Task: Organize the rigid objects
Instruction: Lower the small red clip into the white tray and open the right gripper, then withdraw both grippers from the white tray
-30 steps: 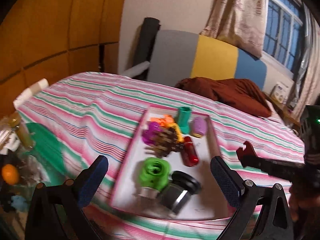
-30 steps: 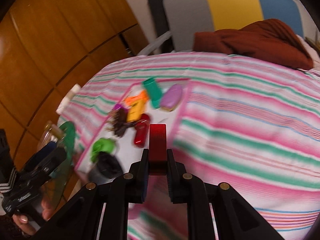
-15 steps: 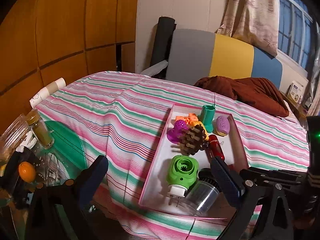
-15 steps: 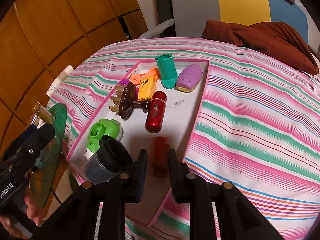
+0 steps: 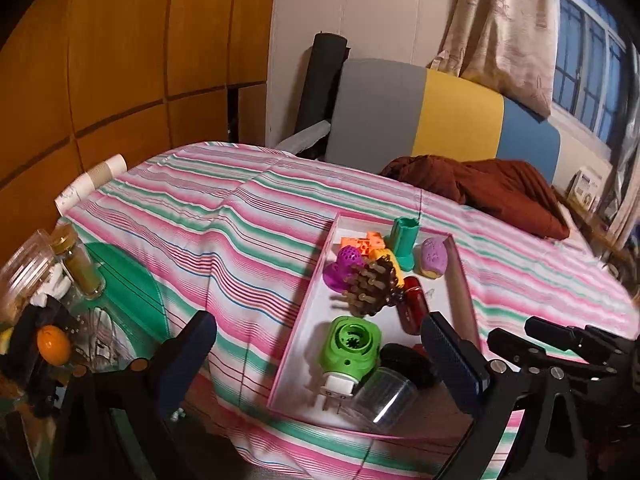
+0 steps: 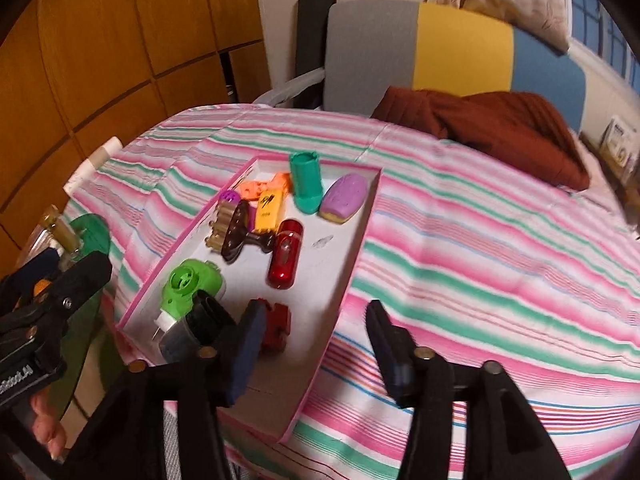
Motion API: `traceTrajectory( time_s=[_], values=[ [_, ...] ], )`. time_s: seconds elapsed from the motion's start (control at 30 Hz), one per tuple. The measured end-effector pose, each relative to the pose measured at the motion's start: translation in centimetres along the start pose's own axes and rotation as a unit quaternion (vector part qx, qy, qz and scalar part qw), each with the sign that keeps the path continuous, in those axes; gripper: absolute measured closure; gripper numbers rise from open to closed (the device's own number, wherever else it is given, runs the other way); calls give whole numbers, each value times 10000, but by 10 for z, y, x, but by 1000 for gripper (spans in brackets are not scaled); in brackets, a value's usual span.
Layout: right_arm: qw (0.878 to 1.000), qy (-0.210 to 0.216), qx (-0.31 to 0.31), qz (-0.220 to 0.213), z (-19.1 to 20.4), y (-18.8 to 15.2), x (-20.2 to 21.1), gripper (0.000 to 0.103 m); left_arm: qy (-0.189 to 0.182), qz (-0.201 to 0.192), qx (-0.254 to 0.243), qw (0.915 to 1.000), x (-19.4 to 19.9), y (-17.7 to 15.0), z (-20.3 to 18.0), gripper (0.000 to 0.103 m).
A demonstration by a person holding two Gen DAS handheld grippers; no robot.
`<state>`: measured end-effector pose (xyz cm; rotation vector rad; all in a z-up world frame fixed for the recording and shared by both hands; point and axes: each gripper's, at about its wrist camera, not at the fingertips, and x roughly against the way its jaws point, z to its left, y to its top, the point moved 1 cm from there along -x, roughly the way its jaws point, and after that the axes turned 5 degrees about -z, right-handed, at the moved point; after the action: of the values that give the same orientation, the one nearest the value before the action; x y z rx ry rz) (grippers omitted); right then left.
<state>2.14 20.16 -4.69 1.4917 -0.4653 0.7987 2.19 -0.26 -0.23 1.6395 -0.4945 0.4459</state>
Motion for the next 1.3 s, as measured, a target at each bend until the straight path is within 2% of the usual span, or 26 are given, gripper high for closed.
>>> traceTrajectory(
  time_s=[0.17,0.23,0.3,0.5,0.63,0.73,0.87,1.1,1.3],
  values=[
    [9994,-306,-157,58,6,11,6,47,-508,-169,557,9970,7,5,20,0],
    [9986,-465,-215,97,9,14,8,47,-231,-138,701,9972,8,8,25,0],
    [9985,-461,-289,104,11,15,10,47,-81,-23,638,9979,6,12,28,0],
    [9975,-554,-431,55,16,22,14,45,400,111,-65,9991,4,17,19,0],
    [9966,-670,-478,85,17,24,13,44,388,16,-266,9989,9,17,13,0],
    [9952,-848,-466,119,15,24,12,44,612,-148,-436,9971,13,19,6,0],
    [9939,-940,-552,166,11,25,9,44,634,-280,-589,9959,18,20,-2,0],
    [9935,-946,-604,164,10,26,9,44,634,216,-451,9967,10,20,-5,0],
    [9934,-945,-623,172,9,25,8,44,621,376,-313,9969,5,20,-2,0]
  ],
)
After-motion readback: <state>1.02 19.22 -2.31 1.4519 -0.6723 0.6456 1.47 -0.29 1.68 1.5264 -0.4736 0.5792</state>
